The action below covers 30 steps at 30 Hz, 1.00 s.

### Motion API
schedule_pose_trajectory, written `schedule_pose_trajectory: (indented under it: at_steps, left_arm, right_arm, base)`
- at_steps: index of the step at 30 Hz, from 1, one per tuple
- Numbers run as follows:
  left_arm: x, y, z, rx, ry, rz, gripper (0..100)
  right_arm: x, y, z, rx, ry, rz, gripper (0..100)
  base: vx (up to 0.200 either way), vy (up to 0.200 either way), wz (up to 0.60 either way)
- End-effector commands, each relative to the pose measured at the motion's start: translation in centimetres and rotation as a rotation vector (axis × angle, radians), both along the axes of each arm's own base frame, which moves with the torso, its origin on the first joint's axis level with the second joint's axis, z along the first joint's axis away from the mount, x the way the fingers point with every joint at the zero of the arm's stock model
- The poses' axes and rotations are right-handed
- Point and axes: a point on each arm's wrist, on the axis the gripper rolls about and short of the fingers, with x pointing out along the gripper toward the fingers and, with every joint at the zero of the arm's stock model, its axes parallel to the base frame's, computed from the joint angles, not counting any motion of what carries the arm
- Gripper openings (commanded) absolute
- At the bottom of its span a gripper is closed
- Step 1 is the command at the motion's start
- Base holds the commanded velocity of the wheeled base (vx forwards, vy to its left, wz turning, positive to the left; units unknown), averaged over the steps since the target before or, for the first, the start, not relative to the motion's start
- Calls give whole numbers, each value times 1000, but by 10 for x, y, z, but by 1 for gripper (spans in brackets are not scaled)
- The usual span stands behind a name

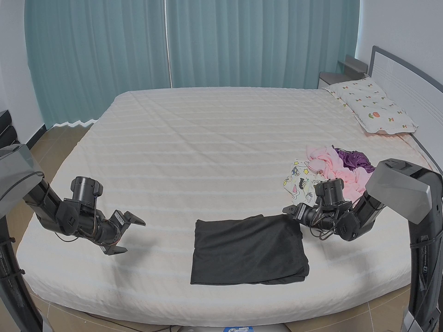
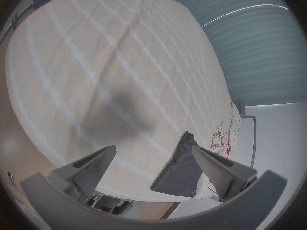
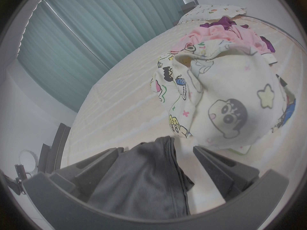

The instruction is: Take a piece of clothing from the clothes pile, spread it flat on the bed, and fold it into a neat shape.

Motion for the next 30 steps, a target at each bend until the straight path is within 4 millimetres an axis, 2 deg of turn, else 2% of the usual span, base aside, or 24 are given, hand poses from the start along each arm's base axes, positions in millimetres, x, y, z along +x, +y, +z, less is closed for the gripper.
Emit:
schedule_pose_trajectory:
  at_steps: [1, 5, 7, 11, 16, 17, 30]
  left_arm:
    - [0, 0, 0, 0, 1, 0, 100]
    - [0, 0, 0, 0, 1, 0, 100]
    - [0, 0, 0, 0, 1, 0, 100]
    - [0, 0, 0, 0, 1, 0, 100]
    - [0, 0, 0, -1, 1, 1, 100]
    - [0, 0, 0, 0, 1, 0, 100]
    - [0, 0, 0, -1, 1, 1, 100]
  right_arm:
    - [-57, 2, 17, -49, 64, 108, 100]
    - [-98, 8, 8, -59, 144, 186, 100]
    - [-111, 8, 4, -65, 158, 204, 100]
    - [-124, 6, 0, -61, 145, 216, 100]
    - [-128, 4, -4, -65, 166, 220, 100]
    - [-130, 4, -7, -69, 179, 221, 0]
    - [-142, -2, -8, -92, 205, 220, 0]
  base:
    - [0, 0, 0]
    - [0, 0, 0]
    - [0, 0, 0]
    - [0, 0, 0]
    - [0, 0, 0]
    - [0, 0, 0]
    - [0, 0, 0]
